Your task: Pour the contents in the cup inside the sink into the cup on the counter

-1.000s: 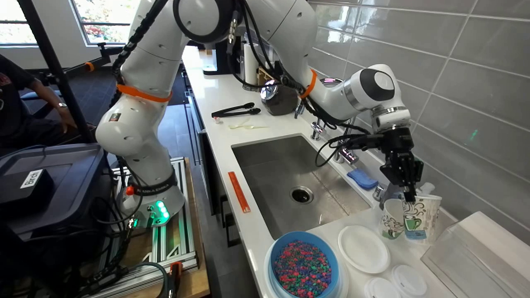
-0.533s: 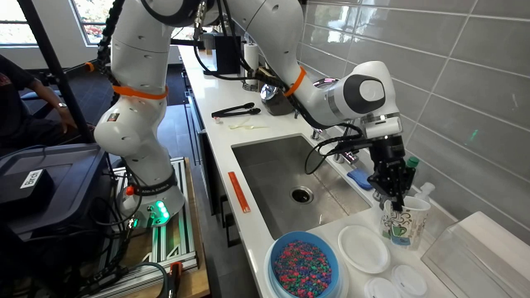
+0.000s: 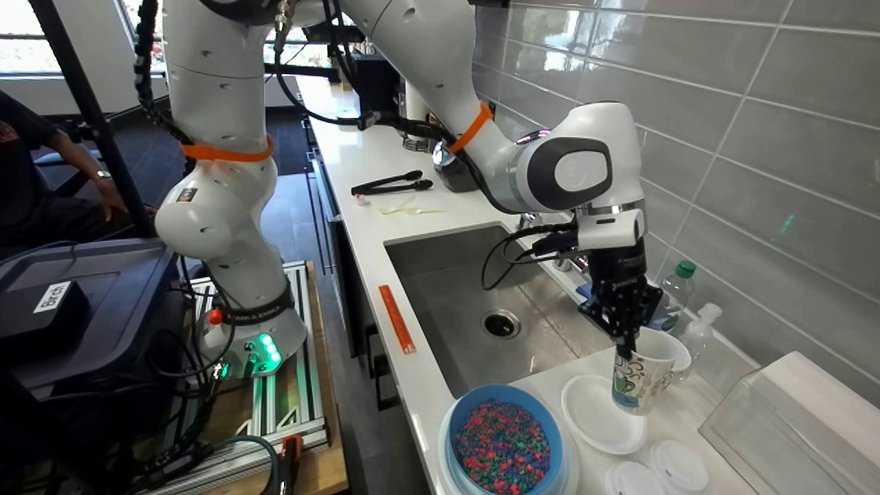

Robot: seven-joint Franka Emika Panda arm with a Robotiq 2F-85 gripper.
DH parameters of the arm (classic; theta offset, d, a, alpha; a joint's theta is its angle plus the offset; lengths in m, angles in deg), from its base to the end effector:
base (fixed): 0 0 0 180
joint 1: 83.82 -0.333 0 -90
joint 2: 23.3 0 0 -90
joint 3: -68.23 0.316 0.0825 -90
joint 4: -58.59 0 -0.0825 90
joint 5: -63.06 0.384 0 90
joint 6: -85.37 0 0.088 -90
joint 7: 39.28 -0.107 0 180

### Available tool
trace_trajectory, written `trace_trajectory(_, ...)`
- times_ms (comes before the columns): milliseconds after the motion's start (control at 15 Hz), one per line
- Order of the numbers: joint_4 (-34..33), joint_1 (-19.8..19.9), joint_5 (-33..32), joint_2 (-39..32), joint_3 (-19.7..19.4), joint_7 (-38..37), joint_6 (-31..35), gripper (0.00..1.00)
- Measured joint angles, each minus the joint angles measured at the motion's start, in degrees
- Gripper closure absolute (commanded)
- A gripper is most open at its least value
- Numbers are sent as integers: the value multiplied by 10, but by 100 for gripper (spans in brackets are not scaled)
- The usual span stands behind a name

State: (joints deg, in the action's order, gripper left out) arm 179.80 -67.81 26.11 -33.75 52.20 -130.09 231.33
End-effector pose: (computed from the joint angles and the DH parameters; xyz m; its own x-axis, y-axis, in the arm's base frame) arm 0.5062 -0.3032 0.3550 -0.0856 -0.8676 0.4898 -0.9932 0.0356 -0.1104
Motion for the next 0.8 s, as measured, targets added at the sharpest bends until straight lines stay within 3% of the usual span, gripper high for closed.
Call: trace_trajectory(800, 61, -1, 171, 19, -15, 119, 60, 99)
